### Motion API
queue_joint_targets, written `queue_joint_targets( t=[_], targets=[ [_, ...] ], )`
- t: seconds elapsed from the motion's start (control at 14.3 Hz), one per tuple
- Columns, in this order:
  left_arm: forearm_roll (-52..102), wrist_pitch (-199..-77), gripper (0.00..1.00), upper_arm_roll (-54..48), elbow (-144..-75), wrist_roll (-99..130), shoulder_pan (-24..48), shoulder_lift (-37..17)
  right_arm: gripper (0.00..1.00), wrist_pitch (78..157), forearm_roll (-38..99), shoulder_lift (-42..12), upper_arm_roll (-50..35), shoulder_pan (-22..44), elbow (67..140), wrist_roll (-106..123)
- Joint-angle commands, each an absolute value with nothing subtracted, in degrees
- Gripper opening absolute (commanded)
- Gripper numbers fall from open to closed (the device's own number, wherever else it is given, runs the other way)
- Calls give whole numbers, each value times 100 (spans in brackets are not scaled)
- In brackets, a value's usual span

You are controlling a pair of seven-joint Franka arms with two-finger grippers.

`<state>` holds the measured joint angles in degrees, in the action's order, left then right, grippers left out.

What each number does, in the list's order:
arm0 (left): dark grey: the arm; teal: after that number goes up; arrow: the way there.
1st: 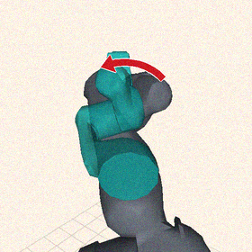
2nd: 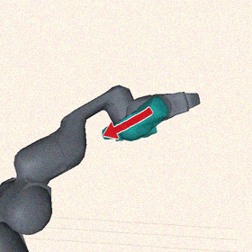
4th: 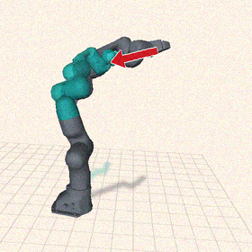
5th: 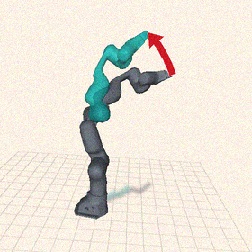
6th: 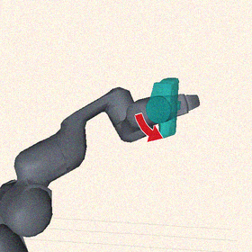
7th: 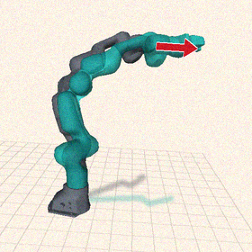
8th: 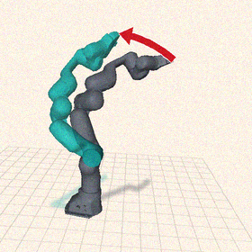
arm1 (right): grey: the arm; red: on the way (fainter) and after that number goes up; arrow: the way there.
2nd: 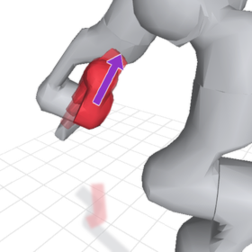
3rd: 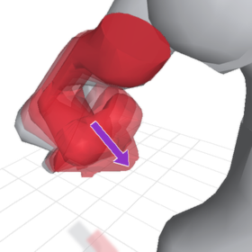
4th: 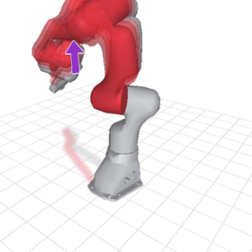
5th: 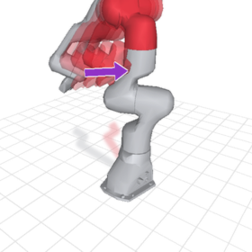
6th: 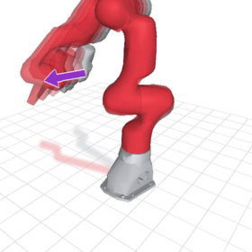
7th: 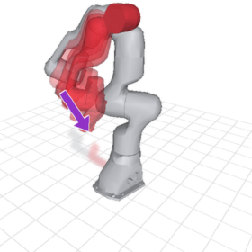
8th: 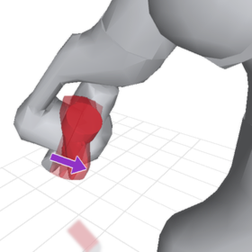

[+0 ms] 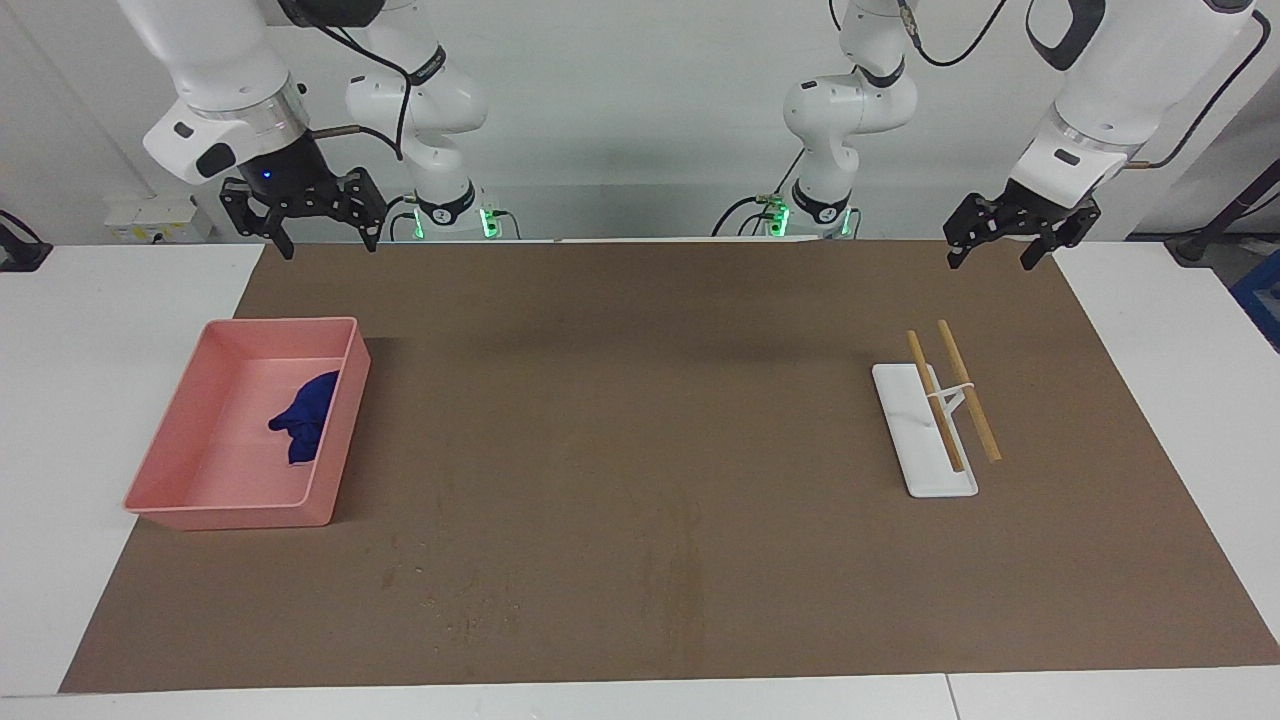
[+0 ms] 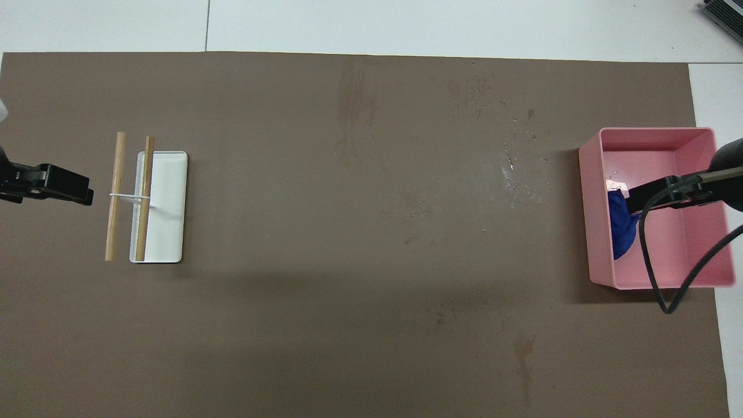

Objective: Wipe water with towel using both arms

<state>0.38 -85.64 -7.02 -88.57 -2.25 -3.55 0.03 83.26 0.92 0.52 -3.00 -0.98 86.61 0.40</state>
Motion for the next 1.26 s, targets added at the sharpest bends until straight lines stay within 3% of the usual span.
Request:
queue_joint_targets(
  t=[0.0,1.19],
  targets=[
    [114,-8552,100,-668,-9018,-272,-352,167,100,8367,273,88,-352,-308,8736,-132],
    [114,-8552,100,-668,-9018,-272,-352,167,100,8640,-70,105,-360,-264,8771,-35]
  ],
)
